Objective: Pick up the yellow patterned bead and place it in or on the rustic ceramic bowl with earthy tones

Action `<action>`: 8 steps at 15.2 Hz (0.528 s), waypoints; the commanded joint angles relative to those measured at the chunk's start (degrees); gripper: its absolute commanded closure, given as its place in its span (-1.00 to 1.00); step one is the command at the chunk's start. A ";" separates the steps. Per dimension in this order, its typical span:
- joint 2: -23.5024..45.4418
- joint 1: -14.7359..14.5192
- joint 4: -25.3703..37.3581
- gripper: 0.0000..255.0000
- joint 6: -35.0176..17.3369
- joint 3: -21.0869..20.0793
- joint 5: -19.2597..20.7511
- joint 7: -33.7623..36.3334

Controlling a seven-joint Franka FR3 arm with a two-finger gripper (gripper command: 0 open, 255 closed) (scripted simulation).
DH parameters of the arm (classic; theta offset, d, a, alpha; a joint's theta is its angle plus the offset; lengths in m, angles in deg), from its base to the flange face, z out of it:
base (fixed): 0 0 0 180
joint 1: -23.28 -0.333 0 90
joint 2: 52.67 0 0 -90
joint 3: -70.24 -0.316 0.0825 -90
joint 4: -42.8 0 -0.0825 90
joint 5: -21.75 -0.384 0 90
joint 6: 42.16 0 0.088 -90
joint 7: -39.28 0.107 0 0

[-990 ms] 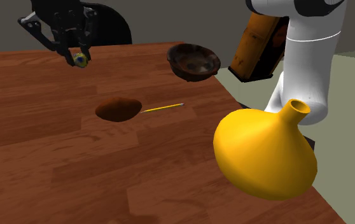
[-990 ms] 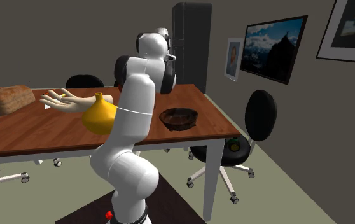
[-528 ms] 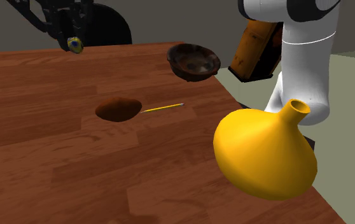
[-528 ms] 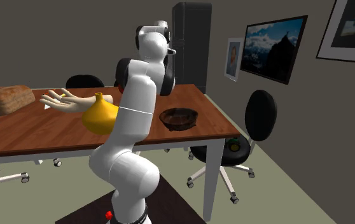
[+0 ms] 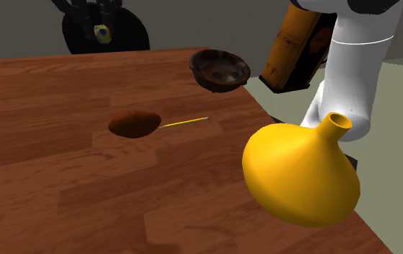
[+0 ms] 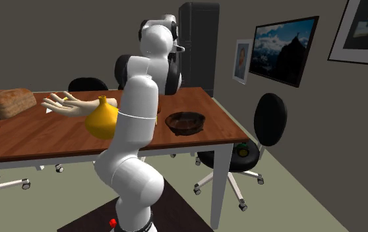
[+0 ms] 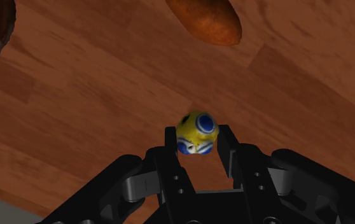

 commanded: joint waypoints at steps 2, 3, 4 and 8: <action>-10.17 7.47 -13.00 1.00 -4.34 -0.07 -6.11 -4.18; -13.10 9.20 -16.22 1.00 -5.20 0.37 -7.91 -5.85; -15.92 10.68 -19.18 1.00 -5.89 0.99 -9.62 -7.59; -26.15 14.54 -29.22 1.00 -7.42 4.71 -15.28 -14.77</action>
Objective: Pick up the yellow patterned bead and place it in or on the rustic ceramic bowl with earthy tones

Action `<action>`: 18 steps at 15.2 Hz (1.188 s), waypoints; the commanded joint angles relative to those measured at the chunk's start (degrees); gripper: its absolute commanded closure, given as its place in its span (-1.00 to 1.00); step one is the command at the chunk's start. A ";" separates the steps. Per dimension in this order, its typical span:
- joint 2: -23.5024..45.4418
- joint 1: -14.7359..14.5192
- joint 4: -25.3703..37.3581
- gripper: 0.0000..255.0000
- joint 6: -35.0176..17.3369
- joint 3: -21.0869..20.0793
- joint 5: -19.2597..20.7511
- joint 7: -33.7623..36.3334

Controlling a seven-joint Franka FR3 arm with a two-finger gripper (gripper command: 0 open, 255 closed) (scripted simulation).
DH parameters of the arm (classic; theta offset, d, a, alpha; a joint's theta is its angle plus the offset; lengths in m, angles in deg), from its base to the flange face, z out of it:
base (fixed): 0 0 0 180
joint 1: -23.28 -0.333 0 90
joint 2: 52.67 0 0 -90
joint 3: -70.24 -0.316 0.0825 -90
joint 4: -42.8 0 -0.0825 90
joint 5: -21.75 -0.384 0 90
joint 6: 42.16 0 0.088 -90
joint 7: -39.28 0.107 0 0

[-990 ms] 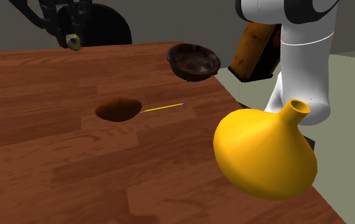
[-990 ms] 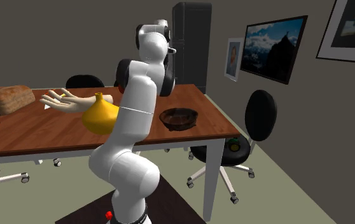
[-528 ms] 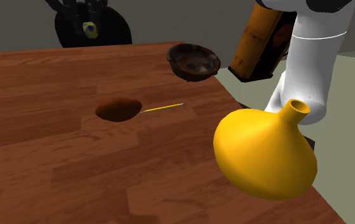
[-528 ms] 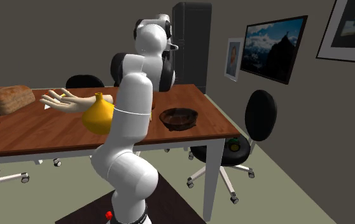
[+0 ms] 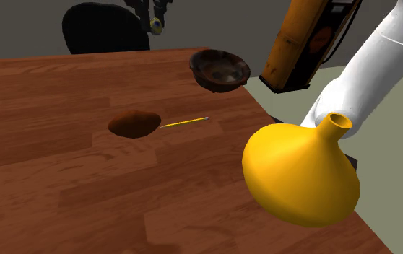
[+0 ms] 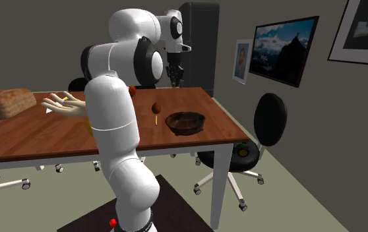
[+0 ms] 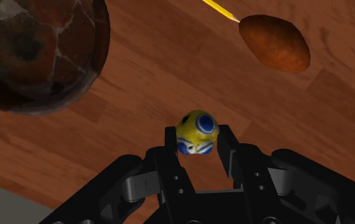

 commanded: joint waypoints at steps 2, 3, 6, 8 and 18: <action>-7.58 2.30 -7.88 1.00 -1.25 3.59 -3.69 -5.99; -9.65 2.69 -9.81 1.00 -1.25 4.78 -4.48 -7.68; -15.32 3.55 -15.04 1.00 -0.95 8.39 -6.10 -12.51; -18.68 3.93 -18.09 1.00 -0.57 10.81 -6.63 -15.56; -28.93 4.92 -30.12 1.00 -1.70 18.55 -6.27 -25.16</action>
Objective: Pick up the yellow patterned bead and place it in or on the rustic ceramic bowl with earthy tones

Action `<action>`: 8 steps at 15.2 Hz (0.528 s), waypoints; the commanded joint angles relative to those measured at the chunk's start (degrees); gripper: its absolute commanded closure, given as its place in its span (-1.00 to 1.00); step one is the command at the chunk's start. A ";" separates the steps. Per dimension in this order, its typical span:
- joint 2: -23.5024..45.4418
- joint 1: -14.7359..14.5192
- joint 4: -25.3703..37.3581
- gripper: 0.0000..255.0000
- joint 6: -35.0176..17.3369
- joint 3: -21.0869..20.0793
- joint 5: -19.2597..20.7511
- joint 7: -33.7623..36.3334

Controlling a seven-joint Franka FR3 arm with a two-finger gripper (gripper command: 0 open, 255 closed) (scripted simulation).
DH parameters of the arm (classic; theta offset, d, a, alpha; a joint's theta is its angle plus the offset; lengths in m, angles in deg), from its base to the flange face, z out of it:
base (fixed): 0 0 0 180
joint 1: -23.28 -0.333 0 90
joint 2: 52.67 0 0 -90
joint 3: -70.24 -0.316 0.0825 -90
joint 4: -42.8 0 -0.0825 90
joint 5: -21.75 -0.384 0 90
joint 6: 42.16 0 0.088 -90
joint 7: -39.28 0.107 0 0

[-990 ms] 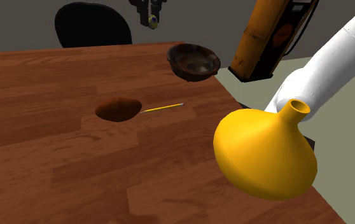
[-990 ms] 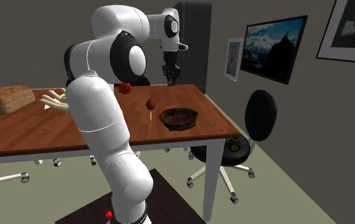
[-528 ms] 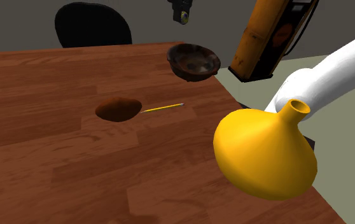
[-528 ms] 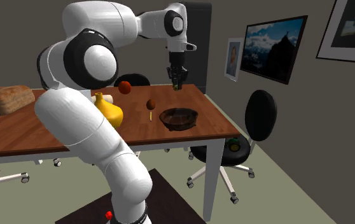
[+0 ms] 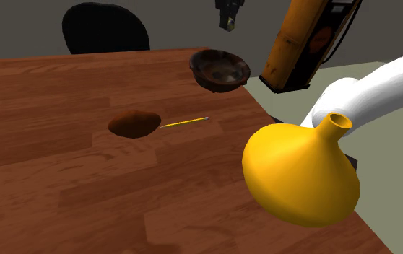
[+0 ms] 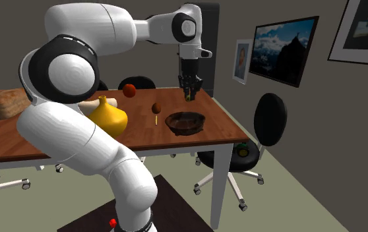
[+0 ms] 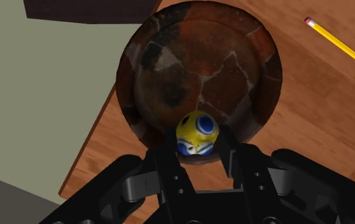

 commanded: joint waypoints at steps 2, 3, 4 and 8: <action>-0.77 -0.17 -2.90 1.00 -2.16 -0.19 -0.26 -0.05; -0.98 -0.22 -3.85 1.00 -2.89 -0.24 -0.33 -0.09; -1.19 -0.26 -4.78 1.00 -3.62 -0.29 -0.40 -0.13; -1.90 -0.43 -8.42 1.00 -6.55 -0.52 -0.68 -0.28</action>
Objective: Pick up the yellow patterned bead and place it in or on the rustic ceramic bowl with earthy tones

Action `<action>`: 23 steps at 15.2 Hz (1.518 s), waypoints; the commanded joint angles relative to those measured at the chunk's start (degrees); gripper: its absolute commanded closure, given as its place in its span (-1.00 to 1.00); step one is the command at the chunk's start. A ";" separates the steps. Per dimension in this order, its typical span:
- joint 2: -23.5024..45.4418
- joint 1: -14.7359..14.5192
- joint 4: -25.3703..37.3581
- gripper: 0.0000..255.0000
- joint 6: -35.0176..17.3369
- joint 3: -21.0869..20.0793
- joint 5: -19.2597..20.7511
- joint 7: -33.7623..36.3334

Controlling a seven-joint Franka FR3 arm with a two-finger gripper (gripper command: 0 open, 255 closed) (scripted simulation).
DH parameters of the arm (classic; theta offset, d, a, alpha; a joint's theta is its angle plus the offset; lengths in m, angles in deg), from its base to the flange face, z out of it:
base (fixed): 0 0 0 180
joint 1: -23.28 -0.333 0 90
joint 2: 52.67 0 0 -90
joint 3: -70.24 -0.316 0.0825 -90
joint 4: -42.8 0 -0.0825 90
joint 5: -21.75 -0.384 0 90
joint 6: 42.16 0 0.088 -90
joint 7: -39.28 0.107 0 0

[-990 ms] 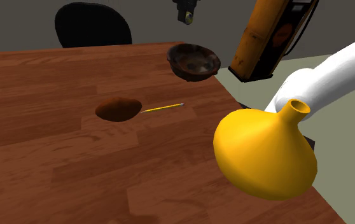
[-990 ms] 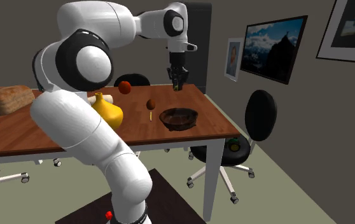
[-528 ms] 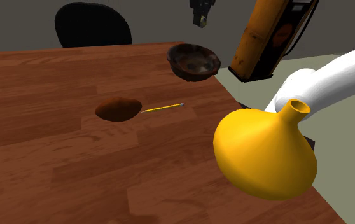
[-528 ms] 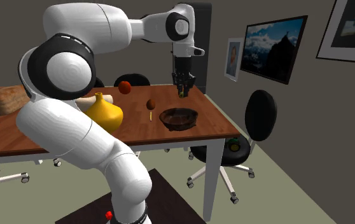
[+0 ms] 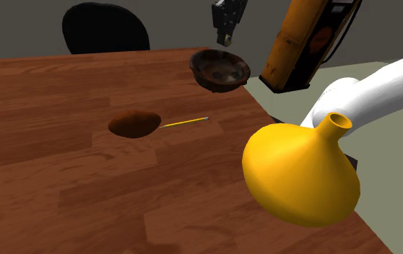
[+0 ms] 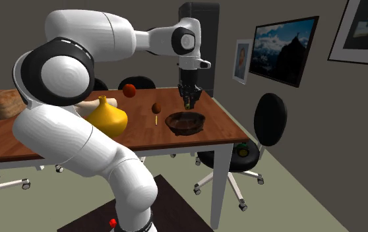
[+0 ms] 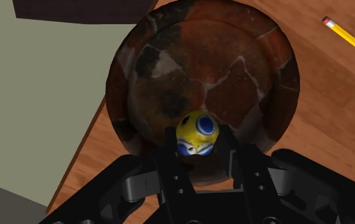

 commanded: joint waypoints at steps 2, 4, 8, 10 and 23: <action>-0.31 -0.09 -2.72 1.00 -2.44 -0.18 -0.18 -0.15; -0.48 -0.14 -3.87 1.00 -3.42 -0.27 -0.28 -0.19; -0.47 -0.14 -3.86 1.00 -3.42 -0.28 -0.28 -0.19; -0.47 -0.14 -3.86 1.00 -3.42 -0.28 -0.28 -0.19; 1.13 0.25 4.67 -1.00 3.53 0.28 0.39 0.16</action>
